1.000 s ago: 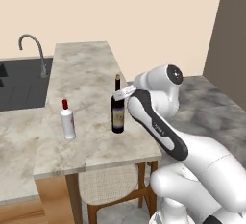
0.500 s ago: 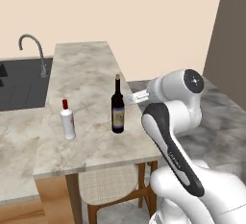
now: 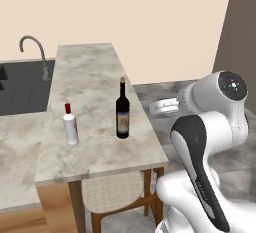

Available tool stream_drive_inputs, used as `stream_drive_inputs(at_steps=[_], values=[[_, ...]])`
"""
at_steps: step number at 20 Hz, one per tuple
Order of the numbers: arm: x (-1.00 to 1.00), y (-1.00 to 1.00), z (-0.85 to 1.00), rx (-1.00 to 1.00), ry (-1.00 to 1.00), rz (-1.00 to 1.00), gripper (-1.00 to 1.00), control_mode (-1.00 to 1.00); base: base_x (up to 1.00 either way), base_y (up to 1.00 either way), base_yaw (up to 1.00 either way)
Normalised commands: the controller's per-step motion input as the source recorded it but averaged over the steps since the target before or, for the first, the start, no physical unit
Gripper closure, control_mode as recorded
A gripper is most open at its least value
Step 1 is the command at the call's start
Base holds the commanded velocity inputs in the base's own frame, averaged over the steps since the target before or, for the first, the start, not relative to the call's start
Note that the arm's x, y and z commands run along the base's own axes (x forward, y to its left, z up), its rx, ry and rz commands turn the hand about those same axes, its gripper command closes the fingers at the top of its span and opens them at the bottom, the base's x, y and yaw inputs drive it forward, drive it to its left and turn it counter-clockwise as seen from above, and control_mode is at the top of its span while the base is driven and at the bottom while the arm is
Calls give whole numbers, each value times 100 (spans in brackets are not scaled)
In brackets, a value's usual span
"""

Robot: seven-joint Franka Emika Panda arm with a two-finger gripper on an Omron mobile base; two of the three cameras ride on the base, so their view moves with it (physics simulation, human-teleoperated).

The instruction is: Move the drinks to the dining counter.

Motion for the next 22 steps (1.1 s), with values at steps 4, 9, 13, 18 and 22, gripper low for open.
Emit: stream_drive_inputs(at_steps=[4,9,13,18,22], values=[[-34,-24,20,0,14,-11,-100,-100,0,0,0],[-3,-5,0,-1,10,0,-100,-100,0,0,0],[0,-6,-1,0,13,0,-100,-100,0,0,0],[-10,-7,-15,0,2,0,-100,-100,0,0,0],[-1,-8,-1,0,0,0,-100,-100,0,0,0]])
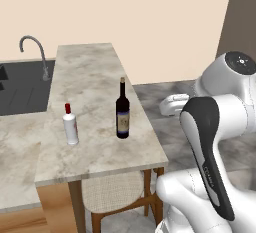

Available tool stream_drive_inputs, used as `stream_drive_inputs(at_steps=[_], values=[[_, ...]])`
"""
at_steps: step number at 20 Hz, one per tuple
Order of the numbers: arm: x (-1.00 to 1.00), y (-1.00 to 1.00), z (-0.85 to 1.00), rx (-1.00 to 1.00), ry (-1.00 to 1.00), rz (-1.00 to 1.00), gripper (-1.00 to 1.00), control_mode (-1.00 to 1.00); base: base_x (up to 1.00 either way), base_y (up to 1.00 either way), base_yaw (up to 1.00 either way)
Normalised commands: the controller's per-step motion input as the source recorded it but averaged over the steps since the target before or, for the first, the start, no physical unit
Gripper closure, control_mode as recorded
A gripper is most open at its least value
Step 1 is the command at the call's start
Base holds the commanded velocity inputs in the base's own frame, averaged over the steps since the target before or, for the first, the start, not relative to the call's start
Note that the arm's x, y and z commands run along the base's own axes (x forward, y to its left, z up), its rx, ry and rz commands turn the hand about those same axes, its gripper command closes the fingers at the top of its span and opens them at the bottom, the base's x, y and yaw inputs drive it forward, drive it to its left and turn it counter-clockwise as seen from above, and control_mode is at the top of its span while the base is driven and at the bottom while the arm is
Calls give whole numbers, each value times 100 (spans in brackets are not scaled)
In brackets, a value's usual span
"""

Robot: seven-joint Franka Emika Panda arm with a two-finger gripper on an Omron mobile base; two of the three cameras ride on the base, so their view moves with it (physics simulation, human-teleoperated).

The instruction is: Move the drinks to the dining counter.

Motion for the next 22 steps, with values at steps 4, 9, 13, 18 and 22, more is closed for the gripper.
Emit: stream_drive_inputs(at_steps=[4,9,13,18,22], values=[[0,0,0,0,0,0,-100,100,0,0,0],[0,0,0,0,0,0,-100,100,-74,0,0],[0,0,0,0,0,0,-100,100,-100,5,18],[0,0,0,0,0,0,-100,100,-49,47,75],[0,0,0,0,0,0,-100,100,-9,8,100]])
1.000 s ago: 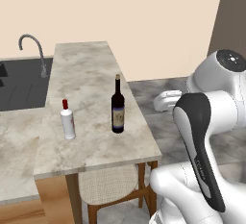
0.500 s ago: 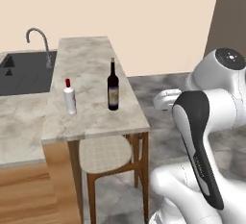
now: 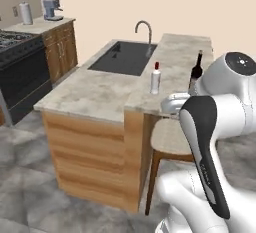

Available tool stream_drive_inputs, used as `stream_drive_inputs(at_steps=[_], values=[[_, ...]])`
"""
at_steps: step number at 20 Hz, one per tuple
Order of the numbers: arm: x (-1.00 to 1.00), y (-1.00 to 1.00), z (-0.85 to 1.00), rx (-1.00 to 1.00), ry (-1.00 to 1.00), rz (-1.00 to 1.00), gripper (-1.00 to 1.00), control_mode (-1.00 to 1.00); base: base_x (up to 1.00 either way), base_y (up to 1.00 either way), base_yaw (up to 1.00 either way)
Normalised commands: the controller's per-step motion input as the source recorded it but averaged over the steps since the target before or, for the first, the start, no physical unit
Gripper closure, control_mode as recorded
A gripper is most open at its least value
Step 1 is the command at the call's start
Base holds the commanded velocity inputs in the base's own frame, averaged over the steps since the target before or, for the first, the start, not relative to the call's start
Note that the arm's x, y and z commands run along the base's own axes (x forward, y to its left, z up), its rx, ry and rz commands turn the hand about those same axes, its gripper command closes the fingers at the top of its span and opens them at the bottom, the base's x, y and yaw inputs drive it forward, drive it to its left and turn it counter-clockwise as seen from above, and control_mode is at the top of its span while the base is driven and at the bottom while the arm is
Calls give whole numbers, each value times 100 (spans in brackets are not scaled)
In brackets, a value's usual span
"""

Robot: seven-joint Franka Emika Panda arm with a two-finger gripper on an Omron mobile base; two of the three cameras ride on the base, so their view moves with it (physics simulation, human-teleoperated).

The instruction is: Move the drinks to the dining counter.

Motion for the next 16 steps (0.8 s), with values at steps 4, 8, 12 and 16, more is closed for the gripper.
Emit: stream_drive_inputs(at_steps=[4,8,12,16], values=[[0,0,0,0,0,0,-100,100,-15,0,100],[0,0,0,0,0,0,-100,100,-11,0,100],[0,0,0,0,0,0,-100,100,23,-16,79],[0,0,0,0,0,0,-100,100,67,-35,51]])
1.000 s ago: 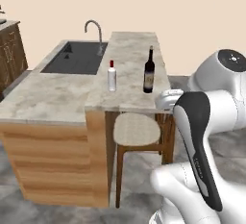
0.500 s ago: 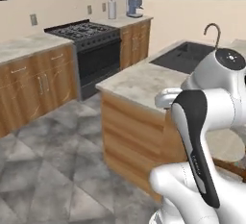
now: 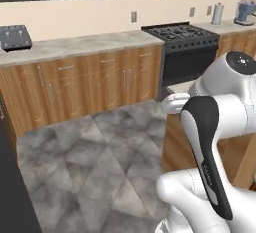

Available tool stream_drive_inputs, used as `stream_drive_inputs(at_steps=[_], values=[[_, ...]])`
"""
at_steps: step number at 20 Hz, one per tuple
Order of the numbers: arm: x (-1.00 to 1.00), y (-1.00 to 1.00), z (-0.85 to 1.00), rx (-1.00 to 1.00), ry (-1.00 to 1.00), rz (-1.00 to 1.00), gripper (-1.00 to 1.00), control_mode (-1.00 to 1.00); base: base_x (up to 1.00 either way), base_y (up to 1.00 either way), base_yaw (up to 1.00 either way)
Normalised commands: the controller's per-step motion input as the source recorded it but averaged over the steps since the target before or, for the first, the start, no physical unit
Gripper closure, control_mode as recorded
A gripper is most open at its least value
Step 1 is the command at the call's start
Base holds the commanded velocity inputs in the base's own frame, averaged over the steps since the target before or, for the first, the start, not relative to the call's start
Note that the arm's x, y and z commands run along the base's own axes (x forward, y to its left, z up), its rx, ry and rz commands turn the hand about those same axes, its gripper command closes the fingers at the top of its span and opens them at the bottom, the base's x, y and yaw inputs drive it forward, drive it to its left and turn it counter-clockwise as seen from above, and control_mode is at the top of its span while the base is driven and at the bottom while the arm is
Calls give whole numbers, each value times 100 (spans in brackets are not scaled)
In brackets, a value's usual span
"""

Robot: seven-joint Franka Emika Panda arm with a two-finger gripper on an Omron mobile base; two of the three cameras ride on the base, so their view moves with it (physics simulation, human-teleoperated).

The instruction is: Move the drinks to the dining counter.

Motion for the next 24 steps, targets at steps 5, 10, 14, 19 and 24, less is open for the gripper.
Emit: stream_drive_inputs(at_steps=[5,10,14,19,24], values=[[0,0,0,0,0,0,-100,100,100,-42,15],[0,0,0,0,0,0,-100,100,100,-40,14],[0,0,0,0,0,0,-100,100,84,30,36],[0,0,0,0,0,0,-100,100,6,13,89],[0,0,0,0,0,0,-100,100,0,0,100]])
